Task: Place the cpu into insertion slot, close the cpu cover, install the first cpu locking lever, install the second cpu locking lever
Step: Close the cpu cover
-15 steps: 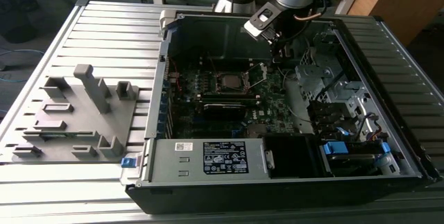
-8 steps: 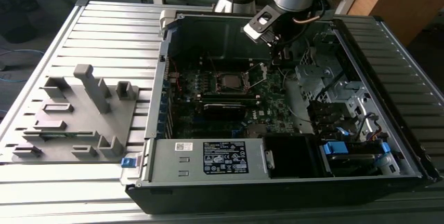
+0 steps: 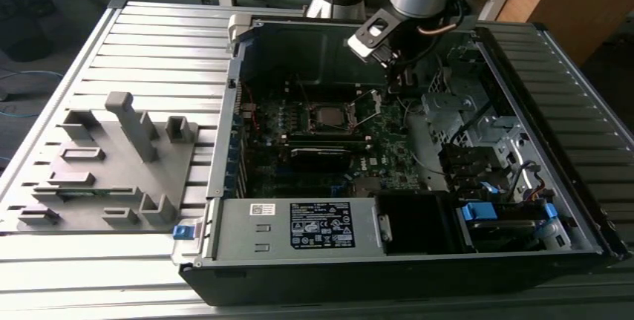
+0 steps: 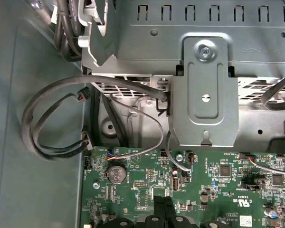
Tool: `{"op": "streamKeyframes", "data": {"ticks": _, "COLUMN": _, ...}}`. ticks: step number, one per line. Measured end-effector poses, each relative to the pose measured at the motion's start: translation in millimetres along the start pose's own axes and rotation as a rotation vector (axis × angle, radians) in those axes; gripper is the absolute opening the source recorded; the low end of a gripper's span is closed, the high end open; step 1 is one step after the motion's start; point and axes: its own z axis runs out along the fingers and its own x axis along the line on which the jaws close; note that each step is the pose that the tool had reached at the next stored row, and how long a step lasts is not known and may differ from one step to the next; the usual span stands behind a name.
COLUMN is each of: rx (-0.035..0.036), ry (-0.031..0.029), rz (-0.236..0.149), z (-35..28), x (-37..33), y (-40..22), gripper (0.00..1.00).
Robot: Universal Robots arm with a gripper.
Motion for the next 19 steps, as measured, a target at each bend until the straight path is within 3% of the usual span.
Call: {"op": "streamKeyframes", "data": {"ticks": 19, "rx": 0.0, "ry": -0.0001, "rz": 0.0, "z": 4.6, "x": 0.0, "y": -0.5, "gripper": 0.1}}
